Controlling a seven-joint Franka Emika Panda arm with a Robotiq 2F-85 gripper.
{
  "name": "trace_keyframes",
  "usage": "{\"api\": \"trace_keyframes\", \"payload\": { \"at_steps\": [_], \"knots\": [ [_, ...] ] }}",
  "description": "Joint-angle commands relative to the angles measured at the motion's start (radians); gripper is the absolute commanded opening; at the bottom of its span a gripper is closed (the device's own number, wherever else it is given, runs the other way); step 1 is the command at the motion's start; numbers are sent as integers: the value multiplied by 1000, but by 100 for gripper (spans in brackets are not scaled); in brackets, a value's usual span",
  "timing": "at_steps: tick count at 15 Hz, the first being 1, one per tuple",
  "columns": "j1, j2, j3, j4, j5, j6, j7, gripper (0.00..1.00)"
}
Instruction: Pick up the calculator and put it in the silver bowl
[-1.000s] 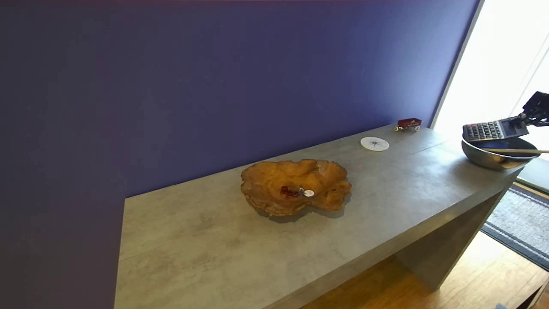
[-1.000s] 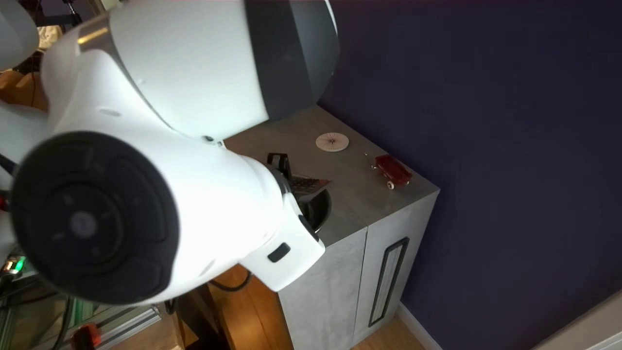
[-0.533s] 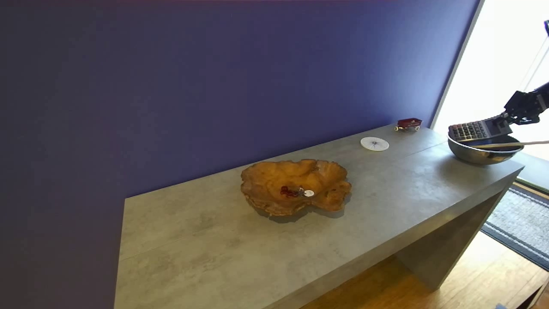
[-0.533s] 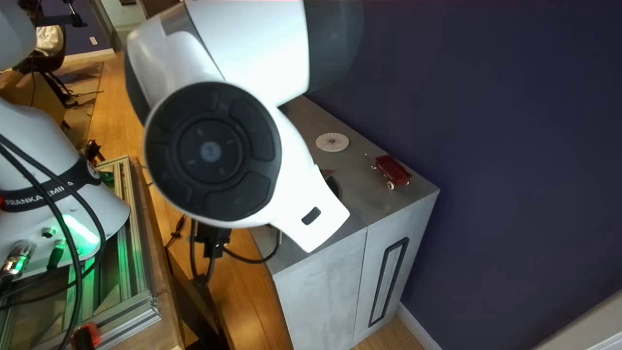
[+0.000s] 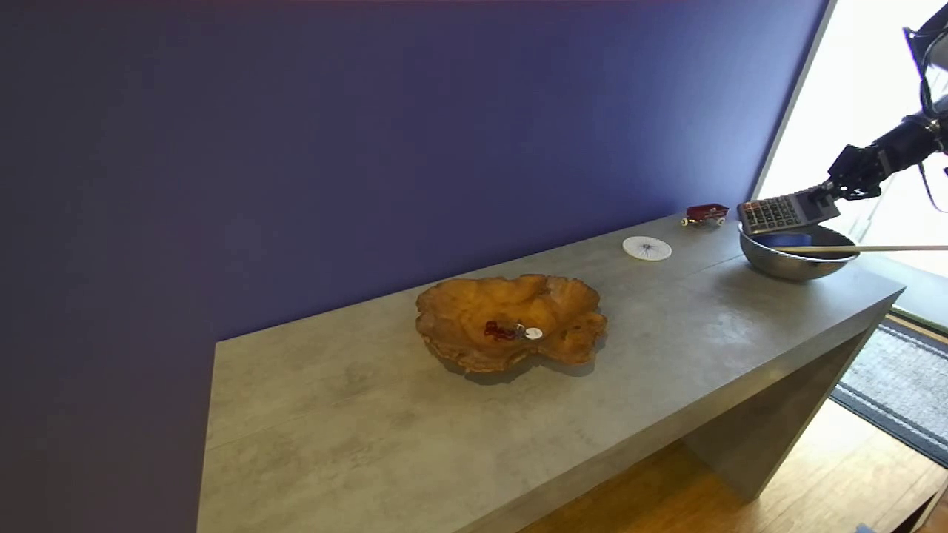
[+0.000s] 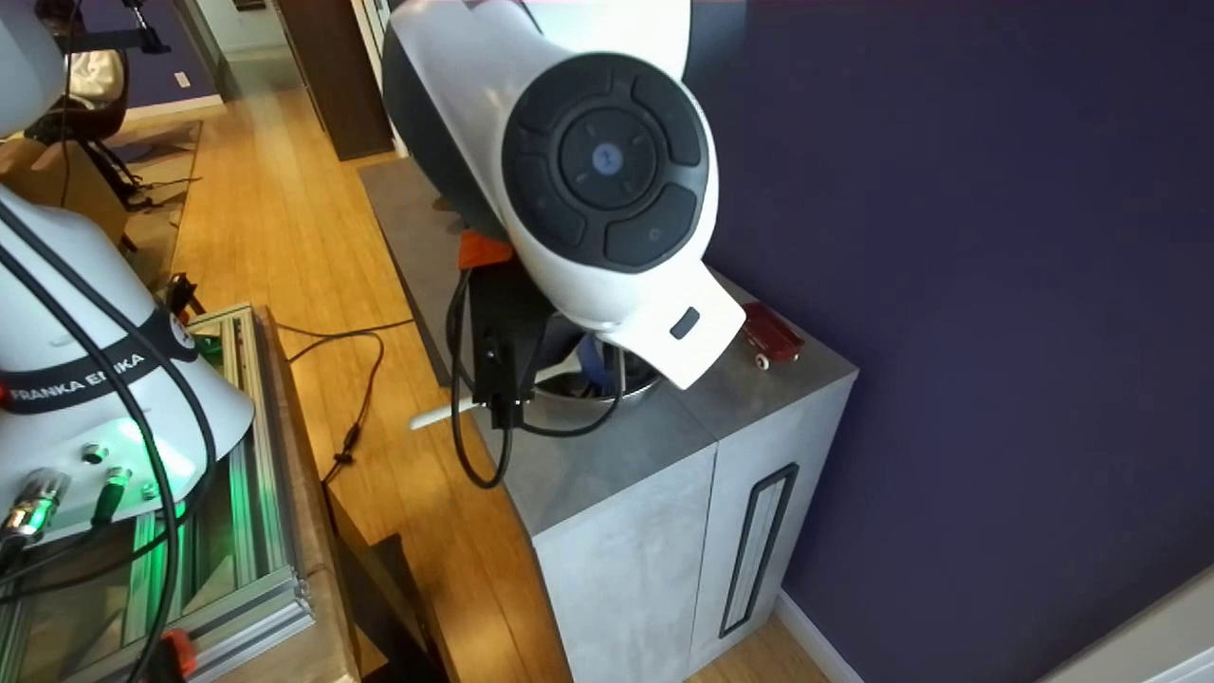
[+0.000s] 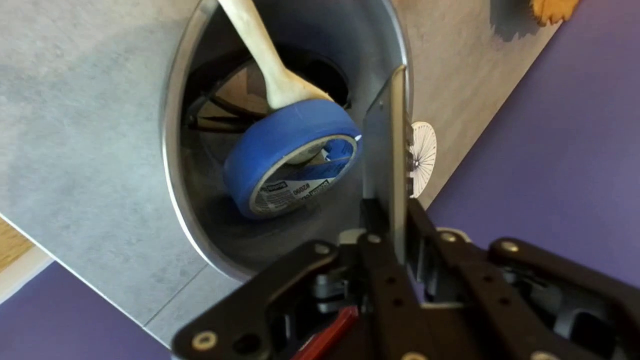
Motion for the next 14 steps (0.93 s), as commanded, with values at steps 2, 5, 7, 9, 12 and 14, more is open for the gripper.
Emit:
{"api": "trace_keyframes", "payload": {
  "at_steps": [2,5,7,9,12,14],
  "knots": [
    [-8,-3,-11,-15,-47,-53,0,4],
    [-37,8,-34,-30,-72,-112,-17,4],
    [-48,27,-40,-31,-79,-143,-17,4],
    [-57,49,-41,-28,-73,-168,-14,40],
    [-58,75,-37,-20,-55,-179,-5,61],
    [-59,72,-41,-24,-54,-179,-4,74]
  ]
}}
